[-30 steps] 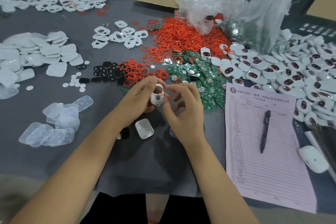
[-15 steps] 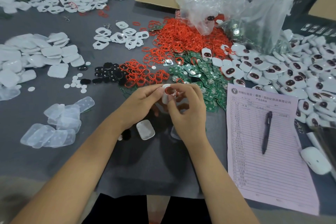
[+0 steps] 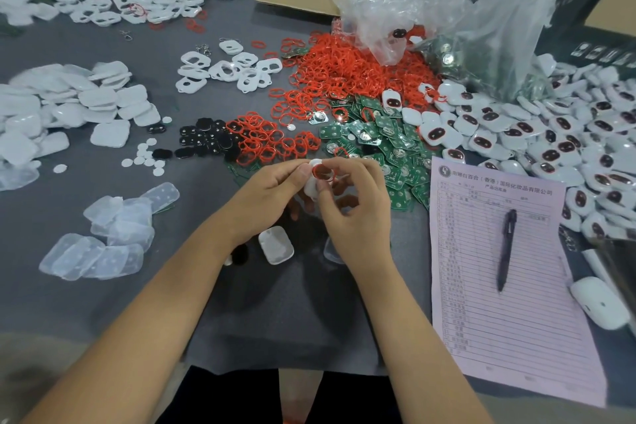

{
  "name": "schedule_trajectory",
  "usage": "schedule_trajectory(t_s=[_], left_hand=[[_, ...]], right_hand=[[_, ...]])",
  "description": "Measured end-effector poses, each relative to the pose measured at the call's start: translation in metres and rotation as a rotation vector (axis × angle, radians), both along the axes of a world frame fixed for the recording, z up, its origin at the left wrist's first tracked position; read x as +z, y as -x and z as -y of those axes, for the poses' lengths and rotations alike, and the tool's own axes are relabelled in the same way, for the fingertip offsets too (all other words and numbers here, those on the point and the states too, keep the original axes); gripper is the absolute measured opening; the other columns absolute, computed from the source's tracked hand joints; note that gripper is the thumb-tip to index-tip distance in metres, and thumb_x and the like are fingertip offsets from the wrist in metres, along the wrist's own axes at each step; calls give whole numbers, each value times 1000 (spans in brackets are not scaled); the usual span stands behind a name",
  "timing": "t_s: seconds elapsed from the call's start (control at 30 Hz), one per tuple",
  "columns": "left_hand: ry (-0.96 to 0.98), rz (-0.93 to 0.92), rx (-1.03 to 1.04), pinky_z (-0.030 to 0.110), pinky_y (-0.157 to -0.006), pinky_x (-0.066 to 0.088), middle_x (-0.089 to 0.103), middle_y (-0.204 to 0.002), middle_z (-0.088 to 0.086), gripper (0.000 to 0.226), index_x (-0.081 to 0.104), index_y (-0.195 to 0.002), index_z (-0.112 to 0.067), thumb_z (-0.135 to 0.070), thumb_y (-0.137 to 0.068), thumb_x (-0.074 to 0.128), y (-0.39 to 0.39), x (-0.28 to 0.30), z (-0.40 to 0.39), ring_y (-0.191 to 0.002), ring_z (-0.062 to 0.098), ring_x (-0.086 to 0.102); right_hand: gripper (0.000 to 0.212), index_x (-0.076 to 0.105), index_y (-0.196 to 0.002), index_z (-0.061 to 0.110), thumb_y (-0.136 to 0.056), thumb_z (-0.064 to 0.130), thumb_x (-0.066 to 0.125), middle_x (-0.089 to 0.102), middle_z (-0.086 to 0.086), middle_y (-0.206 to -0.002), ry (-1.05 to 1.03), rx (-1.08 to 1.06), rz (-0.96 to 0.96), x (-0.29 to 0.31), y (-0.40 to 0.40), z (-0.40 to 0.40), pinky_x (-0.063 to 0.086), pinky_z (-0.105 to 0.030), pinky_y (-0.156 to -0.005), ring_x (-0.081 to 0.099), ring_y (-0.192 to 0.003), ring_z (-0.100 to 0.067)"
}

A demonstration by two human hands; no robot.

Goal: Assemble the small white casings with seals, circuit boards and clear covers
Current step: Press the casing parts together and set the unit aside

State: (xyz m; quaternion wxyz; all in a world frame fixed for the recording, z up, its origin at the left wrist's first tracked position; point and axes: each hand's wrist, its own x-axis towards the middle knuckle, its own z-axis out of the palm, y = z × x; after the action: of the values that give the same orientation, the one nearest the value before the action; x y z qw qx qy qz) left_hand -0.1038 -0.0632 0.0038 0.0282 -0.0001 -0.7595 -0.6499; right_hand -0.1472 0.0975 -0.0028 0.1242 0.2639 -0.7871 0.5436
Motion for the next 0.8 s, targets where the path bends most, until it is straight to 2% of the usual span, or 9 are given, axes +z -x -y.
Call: schedule_trajectory(t_s=[0.43, 0.57, 0.7, 0.8], left_hand=[[-139, 80, -14, 32, -66, 52, 70, -92, 3, 33, 74, -111, -29, -34, -110, 42, 0, 0, 2, -82, 19, 65], [-143, 63, 0, 33, -66, 51, 68, -91, 3, 36, 75, -105, -34, -28, -113, 40, 0, 1, 1, -81, 21, 61], [-117, 63, 1, 33, -66, 51, 67, -93, 7, 33, 74, -110, -27, -27, -113, 41, 0, 1, 0, -82, 23, 62], [-117, 58, 2, 33, -66, 51, 67, -93, 8, 33, 74, -108, -29, -26, -113, 41, 0, 0, 0, -81, 24, 61]], right_hand=[[29, 72, -109, 15, -86, -1, 73, 57, -3, -108, -6, 24, 25, -1, 1, 0, 44, -13, -87, 60, -100, -8], [28, 72, -109, 14, -86, -1, 72, 58, -4, -108, 1, 24, 25, -1, 1, 1, 44, -13, -87, 60, -100, -8], [27, 72, -109, 14, -86, 0, 72, 58, -4, -108, -2, 28, 35, -1, 1, 0, 47, -19, -89, 61, -101, -12], [27, 72, -109, 15, -86, 1, 73, 57, -3, -108, -4, 27, 33, -2, 2, 1, 46, -17, -88, 60, -101, -11]])
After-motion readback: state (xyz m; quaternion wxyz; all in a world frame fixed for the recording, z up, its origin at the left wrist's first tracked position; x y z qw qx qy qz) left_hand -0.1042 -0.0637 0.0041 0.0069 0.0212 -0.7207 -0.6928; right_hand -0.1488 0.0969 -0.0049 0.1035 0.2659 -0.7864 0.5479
